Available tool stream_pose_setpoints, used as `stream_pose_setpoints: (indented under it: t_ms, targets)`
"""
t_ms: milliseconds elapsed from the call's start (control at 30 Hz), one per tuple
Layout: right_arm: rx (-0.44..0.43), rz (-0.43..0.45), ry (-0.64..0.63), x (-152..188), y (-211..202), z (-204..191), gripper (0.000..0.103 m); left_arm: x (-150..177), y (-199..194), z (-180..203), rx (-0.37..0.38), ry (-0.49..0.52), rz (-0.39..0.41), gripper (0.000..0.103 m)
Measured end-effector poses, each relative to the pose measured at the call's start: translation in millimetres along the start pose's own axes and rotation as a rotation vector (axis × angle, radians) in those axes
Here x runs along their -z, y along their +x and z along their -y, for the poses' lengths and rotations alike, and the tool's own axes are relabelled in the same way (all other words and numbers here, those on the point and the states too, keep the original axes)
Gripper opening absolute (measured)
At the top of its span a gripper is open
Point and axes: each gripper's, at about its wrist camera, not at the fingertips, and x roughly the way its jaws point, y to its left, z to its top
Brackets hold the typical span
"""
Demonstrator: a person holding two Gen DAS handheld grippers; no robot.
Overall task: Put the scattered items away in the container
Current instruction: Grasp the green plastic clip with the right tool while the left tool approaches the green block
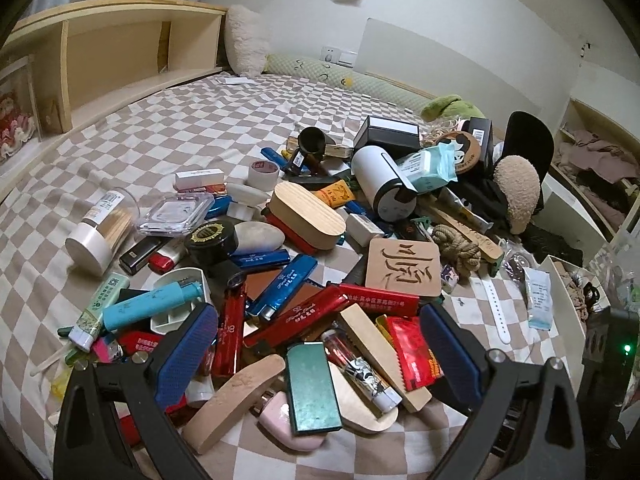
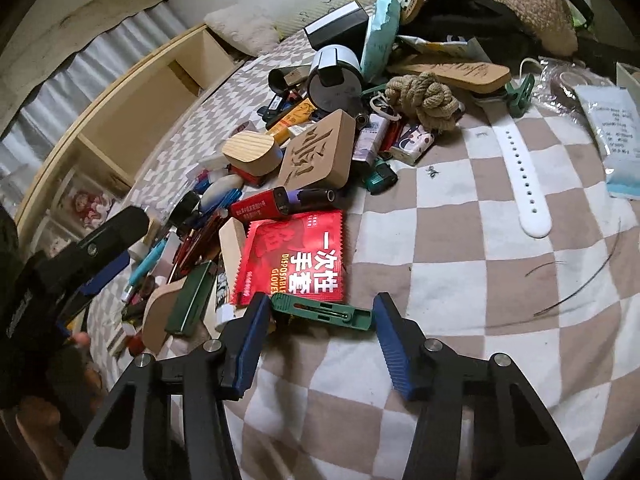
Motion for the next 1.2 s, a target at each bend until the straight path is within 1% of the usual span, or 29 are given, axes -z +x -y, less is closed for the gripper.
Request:
stream_pose_setpoints:
  t_ms: [33, 100, 233, 300, 467, 533, 567, 600, 633, 700, 733, 767, 967, 1067, 1133, 1200]
  targets:
    - [0.004, 0.003, -0.003, 1, -3, 1, 0.054, 0, 0, -1, 0.003, -0.002, 0.001, 0.101]
    - [0.014, 0.011, 0.000, 1, -12, 6, 0.054, 0, -3, -2, 0.005, -0.007, 0.011, 0.093]
    - [0.022, 0.041, 0.026, 0, -32, 19, 0.054, 1, -5, -4, 0.013, -0.005, 0.009, 0.091]
    - [0.026, 0.059, 0.041, -1, -42, 27, 0.054, 4, -4, -2, 0.018, 0.005, -0.005, 0.087]
    - [0.033, 0.104, 0.079, -3, -69, 45, 0.054, 17, 2, 13, 0.004, 0.083, -0.060, 0.076]
    - [0.036, 0.121, 0.094, -4, -80, 52, 0.054, 23, 6, 18, 0.012, 0.099, -0.083, 0.073]
    - [0.038, 0.130, 0.101, -4, -85, 56, 0.054, 24, 7, 19, 0.010, 0.106, -0.090, 0.069]
    - [0.040, 0.139, 0.109, -4, -90, 60, 0.054, 26, 9, 21, 0.006, 0.115, -0.098, 0.061]
    - [0.041, 0.148, 0.116, -5, -96, 63, 0.054, 26, 11, 22, 0.002, 0.118, -0.105, 0.056]
    - [0.045, 0.165, 0.129, -5, -106, 70, 0.054, 29, 15, 22, 0.002, 0.118, -0.130, 0.042]
    - [0.047, 0.171, 0.129, -4, -109, 71, 0.054, 30, 18, 22, 0.001, 0.117, -0.142, 0.040]
    - [0.048, 0.173, 0.130, -3, -111, 73, 0.054, 31, 19, 22, -0.005, 0.114, -0.150, 0.038]
    - [0.030, 0.165, 0.140, 0, -112, 77, 0.054, 33, 20, 14, -0.078, 0.084, -0.159, 0.038]
    - [0.023, 0.164, 0.130, 0, -112, 75, 0.054, 38, 23, 12, -0.090, 0.071, -0.188, 0.038]
    - [0.021, 0.163, 0.127, 0, -111, 75, 0.054, 41, 26, 16, -0.113, 0.094, -0.199, 0.038]
    - [0.020, 0.160, 0.133, 1, -110, 76, 0.054, 41, 28, 19, -0.121, 0.108, -0.200, 0.038]
